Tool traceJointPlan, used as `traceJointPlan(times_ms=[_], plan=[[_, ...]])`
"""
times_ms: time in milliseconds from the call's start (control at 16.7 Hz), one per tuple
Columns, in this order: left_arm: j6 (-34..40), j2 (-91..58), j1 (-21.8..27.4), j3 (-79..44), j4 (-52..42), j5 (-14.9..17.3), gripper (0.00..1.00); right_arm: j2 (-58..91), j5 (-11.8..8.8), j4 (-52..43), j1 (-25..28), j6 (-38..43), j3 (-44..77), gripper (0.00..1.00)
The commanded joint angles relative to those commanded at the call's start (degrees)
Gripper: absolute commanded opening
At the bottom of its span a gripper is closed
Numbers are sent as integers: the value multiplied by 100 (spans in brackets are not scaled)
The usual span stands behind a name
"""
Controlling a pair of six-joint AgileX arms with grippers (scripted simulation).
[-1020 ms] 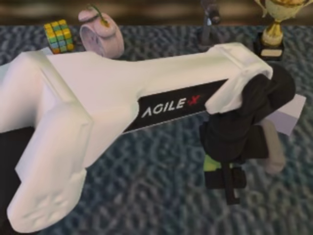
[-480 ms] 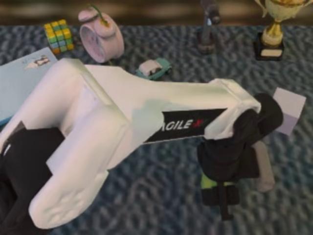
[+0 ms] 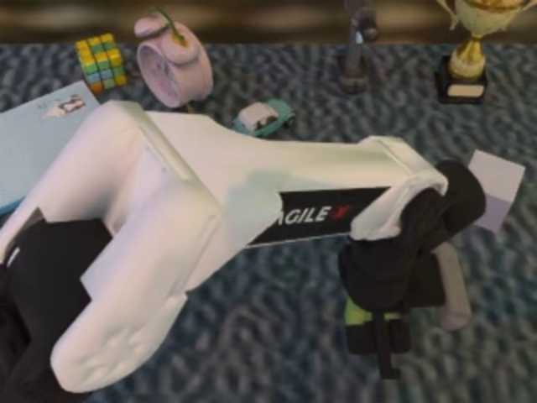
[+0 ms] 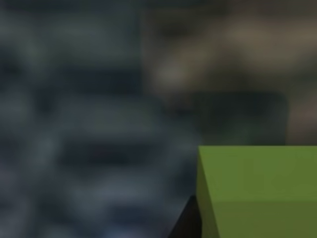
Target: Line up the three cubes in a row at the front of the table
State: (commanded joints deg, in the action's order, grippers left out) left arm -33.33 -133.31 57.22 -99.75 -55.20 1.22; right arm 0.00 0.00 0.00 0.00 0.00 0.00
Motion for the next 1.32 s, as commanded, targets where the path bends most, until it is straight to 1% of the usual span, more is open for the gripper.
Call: traceJointPlan(times_ms=[420, 480, 1020, 1140, 1320], plan=[[0, 0, 0, 0, 0, 0, 98, 0, 0, 0, 0, 0, 0, 100], [0, 0, 0, 0, 0, 0, 100, 0, 0, 0, 0, 0, 0, 100], [-5, 8, -8, -20, -21, 0, 100, 0, 0, 0, 0, 0, 0, 100], [-13, 73, -19, -195, -240, 0, 100, 0, 0, 0, 0, 0, 0, 100], [-4, 252, -83, -586, -886, 1, 100, 0, 0, 0, 0, 0, 0, 100]])
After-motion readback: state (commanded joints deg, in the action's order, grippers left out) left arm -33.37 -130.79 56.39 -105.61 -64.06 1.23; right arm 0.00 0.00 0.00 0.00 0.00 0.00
